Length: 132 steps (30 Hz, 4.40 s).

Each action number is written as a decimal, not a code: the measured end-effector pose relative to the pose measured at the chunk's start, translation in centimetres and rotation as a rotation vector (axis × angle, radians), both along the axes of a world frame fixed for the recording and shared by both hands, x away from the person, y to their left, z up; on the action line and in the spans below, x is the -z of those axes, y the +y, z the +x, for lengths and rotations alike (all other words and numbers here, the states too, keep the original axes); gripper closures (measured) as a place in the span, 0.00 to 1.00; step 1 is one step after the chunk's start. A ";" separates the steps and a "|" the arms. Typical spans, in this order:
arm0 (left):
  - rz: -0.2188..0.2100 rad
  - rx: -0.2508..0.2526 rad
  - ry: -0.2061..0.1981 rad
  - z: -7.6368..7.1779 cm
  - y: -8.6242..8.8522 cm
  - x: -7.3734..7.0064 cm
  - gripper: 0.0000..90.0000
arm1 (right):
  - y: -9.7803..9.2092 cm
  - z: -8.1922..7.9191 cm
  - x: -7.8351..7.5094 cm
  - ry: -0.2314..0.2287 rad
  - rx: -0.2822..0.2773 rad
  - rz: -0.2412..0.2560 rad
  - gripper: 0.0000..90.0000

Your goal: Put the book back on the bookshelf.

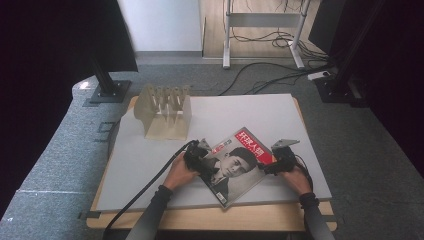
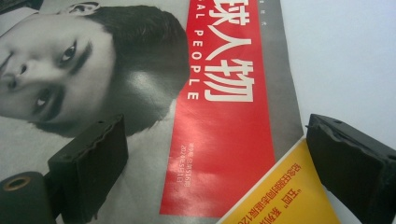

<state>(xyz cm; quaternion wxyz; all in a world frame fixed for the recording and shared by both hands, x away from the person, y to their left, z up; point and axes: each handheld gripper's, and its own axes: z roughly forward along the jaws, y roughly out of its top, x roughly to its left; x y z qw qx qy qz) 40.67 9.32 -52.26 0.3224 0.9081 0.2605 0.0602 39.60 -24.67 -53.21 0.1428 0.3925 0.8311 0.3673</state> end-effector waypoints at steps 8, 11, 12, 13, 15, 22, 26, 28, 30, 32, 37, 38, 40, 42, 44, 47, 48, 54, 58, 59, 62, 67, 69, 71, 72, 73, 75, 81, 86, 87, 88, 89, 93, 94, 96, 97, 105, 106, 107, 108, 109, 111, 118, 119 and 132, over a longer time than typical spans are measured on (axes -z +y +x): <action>-0.003 0.007 -0.002 -1.8 0.7 0.0 0.00 | 0.1 -2.1 -0.2 -0.011 -0.025 -0.013 0.07; 0.000 0.004 -0.002 -2.0 0.6 0.0 0.00 | -0.7 -3.2 -0.9 -0.029 0.015 -0.027 0.05; 0.000 0.002 0.000 -2.2 0.6 0.0 0.00 | -1.1 -3.6 -1.0 -0.037 0.026 -0.030 0.05; 0.004 -0.001 0.001 -2.3 0.5 0.0 0.00 | -1.5 -4.1 -1.1 -0.035 0.036 -0.027 0.05; 0.013 0.002 0.004 -2.6 0.4 -0.1 0.00 | -1.9 -4.8 -1.1 -0.029 0.040 -0.039 0.05; 0.016 0.047 0.022 -3.3 0.6 -0.4 0.00 | -1.9 -5.6 -0.1 -0.022 0.031 -0.073 0.01; 0.022 0.028 -0.004 -2.4 2.0 -1.1 0.00 | -1.8 -5.5 0.1 -0.041 0.046 -0.089 0.00; 0.043 0.001 -0.034 -2.0 2.7 -1.4 0.00 | -1.8 -5.5 0.1 -0.044 0.052 -0.090 0.00; 0.045 -0.070 -0.060 -0.8 4.5 -2.0 0.00 | -1.7 -5.4 0.1 -0.046 0.062 -0.091 0.00; 0.042 -0.105 -0.062 -0.3 5.5 -2.1 0.00 | -1.8 -5.2 0.2 -0.035 0.064 -0.080 0.00; 0.050 -0.163 -0.046 0.7 7.1 -1.3 0.00 | -1.9 -4.6 0.2 -0.016 0.071 -0.072 0.00; 0.048 -0.171 -0.038 0.8 7.3 -0.9 0.00 | -1.8 -4.5 0.2 -0.018 0.073 -0.074 0.00; 0.038 -0.166 -0.019 0.8 7.2 -0.3 0.00 | -1.7 -4.3 0.1 -0.024 0.078 -0.087 0.00; 0.037 -0.172 -0.039 0.3 7.0 0.1 0.00 | -1.6 -4.0 0.0 -0.033 0.088 -0.097 0.00; 0.028 -0.177 -0.044 -0.2 7.0 0.2 0.00 | -1.5 -3.4 0.0 -0.033 0.101 -0.098 0.00; 0.009 -0.180 -0.060 -1.3 7.1 0.4 0.00 | -1.5 -2.6 0.0 -0.029 0.110 -0.098 0.00; 0.007 -0.180 -0.061 -1.6 7.1 0.4 0.00 | -1.5 -2.2 0.0 -0.025 0.115 -0.097 0.00; 0.004 -0.157 -0.066 -3.5 6.7 0.4 0.00 | -1.3 -0.3 0.0 -0.019 0.130 -0.096 0.00; -0.003 -0.138 -0.072 -4.6 6.3 0.5 0.00 | -0.9 1.0 -0.1 -0.018 0.140 -0.108 0.00; -0.003 -0.132 -0.071 -4.9 6.1 0.5 0.00 | -0.8 1.3 -0.1 -0.019 0.143 -0.111 0.00; -0.002 -0.112 -0.067 -5.7 5.5 0.5 0.00 | -0.3 2.5 -0.2 -0.028 0.155 -0.124 0.00; -0.002 -0.089 -0.064 -6.3 4.9 0.5 0.00 | 0.4 3.8 -0.2 -0.029 0.165 -0.128 0.00; -0.002 -0.076 -0.062 -6.7 4.4 0.5 0.00 | 1.0 4.9 -0.2 -0.029 0.172 -0.132 0.00; -0.002 -0.059 -0.062 -6.9 4.0 0.5 0.00 | 1.5 5.7 -0.3 -0.028 0.175 -0.137 0.00; -0.003 -0.050 -0.062 -6.9 3.9 0.5 0.00 | 1.6 5.9 -0.3 -0.030 0.177 -0.140 0.00; -0.005 -0.044 -0.060 -6.9 3.9 0.5 0.00 | 1.9 6.2 -0.3 -0.029 0.178 -0.141 0.00; -0.013 -0.042 -0.057 -6.8 3.9 0.5 0.00 | 2.0 6.4 -0.3 -0.028 0.179 -0.144 0.00; -0.006 -0.132 -0.069 -4.7 5.1 0.5 0.00 | 1.5 6.4 -0.6 0.003 0.151 -0.089 0.07; -0.004 -0.159 -0.074 -3.8 4.5 0.5 0.00 | 2.0 5.8 -1.2 0.015 0.115 -0.045 0.07; -0.004 -0.160 -0.073 -3.7 4.4 0.5 0.00 | 2.3 5.7 -1.3 0.019 0.099 -0.037 0.07; -0.004 -0.160 -0.073 -3.7 4.4 0.5 0.00 | 2.3 5.7 -1.3 0.019 0.099 -0.037 0.07; -0.007 -0.159 -0.069 -3.6 4.4 0.5 0.00 | 2.9 5.5 -1.6 0.022 0.066 -0.016 0.08; -0.005 -0.158 -0.072 -3.6 4.4 0.6 0.00 | 3.9 5.5 -1.6 0.037 0.027 -0.002 0.14; -0.004 -0.158 -0.073 -3.6 4.4 0.6 0.00 | 4.2 5.6 -1.6 0.043 0.022 0.005 0.15; -0.003 -0.158 -0.074 -3.6 4.3 0.6 0.00 | 4.5 5.8 -1.4 0.051 0.014 0.016 0.17; -0.003 -0.158 -0.074 -3.6 4.3 0.6 0.00 | 4.5 5.8 -1.4 0.051 0.014 0.016 0.17; -0.001 -0.158 -0.076 -3.6 4.3 0.6 0.00 | 5.6 7.3 -0.7 0.081 0.041 0.090 0.24; -0.002 -0.158 -0.075 -3.6 4.3 0.6 0.00 | 5.8 7.3 -0.7 0.091 0.049 0.113 0.23; -0.002 -0.158 -0.074 -3.6 4.3 0.6 0.00 | 5.9 7.3 -0.7 0.097 0.064 0.117 0.24; -0.002 -0.158 -0.074 -3.6 4.3 0.6 0.00 | 5.9 7.2 -0.7 0.095 0.073 0.117 0.26; -0.002 -0.158 -0.074 -3.6 4.3 0.6 0.00 | 5.8 7.1 -0.8 0.098 0.078 0.121 0.27; -0.002 -0.158 -0.073 -3.6 4.3 0.6 0.00 | 5.5 6.8 -0.8 0.113 0.088 0.143 0.31; -0.002 -0.158 -0.072 -3.6 4.3 0.6 0.00 | 4.1 5.4 -1.2 0.181 0.016 0.252 0.49; -0.002 -0.158 -0.072 -3.6 4.3 0.6 0.00 | 4.3 5.2 -1.4 0.170 0.012 0.233 0.49; -0.002 -0.158 -0.073 -3.6 4.3 0.6 0.00 | 8.5 7.3 -2.3 0.050 -0.030 -0.038 0.79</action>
